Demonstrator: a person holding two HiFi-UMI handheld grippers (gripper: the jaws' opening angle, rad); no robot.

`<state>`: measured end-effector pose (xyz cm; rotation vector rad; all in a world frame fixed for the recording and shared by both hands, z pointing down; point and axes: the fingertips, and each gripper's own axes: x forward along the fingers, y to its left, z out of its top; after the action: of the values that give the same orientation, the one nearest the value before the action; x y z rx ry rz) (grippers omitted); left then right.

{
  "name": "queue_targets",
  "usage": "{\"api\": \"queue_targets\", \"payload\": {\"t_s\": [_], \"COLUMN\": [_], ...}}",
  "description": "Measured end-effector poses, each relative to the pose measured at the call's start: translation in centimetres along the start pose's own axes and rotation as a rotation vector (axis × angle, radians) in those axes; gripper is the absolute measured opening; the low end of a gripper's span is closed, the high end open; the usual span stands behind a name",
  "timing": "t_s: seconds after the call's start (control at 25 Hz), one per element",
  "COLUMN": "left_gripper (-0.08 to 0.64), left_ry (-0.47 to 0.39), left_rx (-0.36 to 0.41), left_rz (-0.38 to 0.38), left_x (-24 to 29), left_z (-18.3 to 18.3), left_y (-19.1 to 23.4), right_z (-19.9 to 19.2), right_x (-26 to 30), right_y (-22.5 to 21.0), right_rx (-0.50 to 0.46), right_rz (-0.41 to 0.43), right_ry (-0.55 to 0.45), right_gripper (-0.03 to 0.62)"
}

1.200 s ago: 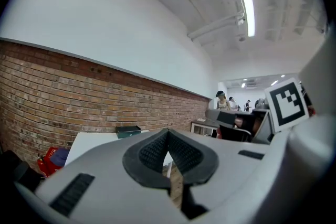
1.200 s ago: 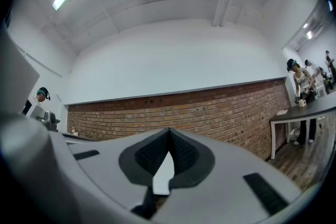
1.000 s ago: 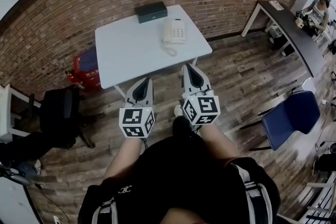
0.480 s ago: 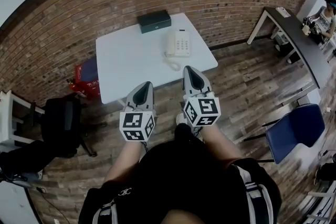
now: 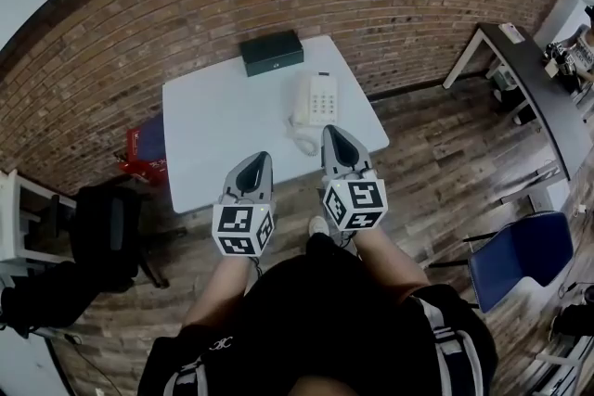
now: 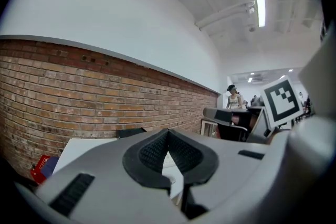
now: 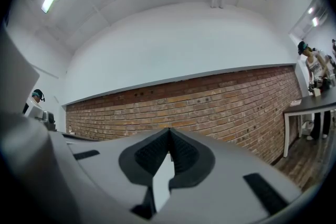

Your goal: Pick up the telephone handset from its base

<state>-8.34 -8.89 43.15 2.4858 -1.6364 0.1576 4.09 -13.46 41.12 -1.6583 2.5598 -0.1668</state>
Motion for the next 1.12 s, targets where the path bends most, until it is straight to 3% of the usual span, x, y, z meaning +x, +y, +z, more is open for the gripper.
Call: {"api": "queue_targets", "payload": {"t_s": [0.68, 1.12], "left_gripper": [-0.002, -0.003], "left_ry": [0.054, 0.094], "left_rx": [-0.025, -0.051], "left_rz": [0.069, 0.068], "left_x": [14.8, 18.7], "left_z": [2.2, 1.1], "left_y": [3.6, 6.0], "right_z": [-1.0, -4.8], "right_x": [13.5, 18.4], "right_y": [-8.8, -10.9], "right_rx": [0.046, 0.077], "right_rz": [0.054, 0.023], "right_ry": [0.095, 0.211], "right_gripper": [-0.003, -0.002]}}
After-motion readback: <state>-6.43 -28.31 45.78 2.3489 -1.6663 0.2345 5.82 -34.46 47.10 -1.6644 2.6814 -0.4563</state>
